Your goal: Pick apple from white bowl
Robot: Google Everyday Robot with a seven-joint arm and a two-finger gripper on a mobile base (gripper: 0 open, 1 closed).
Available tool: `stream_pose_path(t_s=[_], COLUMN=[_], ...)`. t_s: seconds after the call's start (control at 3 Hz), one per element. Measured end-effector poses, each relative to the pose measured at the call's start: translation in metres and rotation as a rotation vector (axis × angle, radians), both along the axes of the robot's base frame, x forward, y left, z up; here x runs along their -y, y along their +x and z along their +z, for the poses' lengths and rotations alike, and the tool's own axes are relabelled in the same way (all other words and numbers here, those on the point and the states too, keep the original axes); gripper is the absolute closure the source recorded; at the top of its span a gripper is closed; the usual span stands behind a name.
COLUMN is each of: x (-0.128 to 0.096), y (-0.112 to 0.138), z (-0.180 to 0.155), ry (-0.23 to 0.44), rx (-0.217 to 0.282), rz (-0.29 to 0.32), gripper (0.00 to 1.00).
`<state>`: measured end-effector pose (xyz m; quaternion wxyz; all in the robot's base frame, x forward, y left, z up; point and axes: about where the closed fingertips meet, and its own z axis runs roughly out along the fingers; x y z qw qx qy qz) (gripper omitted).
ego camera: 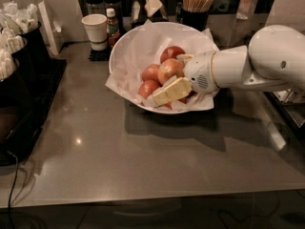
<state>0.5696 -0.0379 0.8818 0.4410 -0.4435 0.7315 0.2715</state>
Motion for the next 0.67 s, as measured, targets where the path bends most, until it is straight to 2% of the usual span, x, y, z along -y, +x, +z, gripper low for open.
stream_pose_path(t_s=[0.33, 0.67], x=[0.0003, 0.0003], y=[0.0001, 0.0001], z=[0.0026, 0.0026], ry=[-0.001, -0.001], rx=[0.0, 0.0], rz=[0.0, 0.0], gripper=[0.19, 0.42])
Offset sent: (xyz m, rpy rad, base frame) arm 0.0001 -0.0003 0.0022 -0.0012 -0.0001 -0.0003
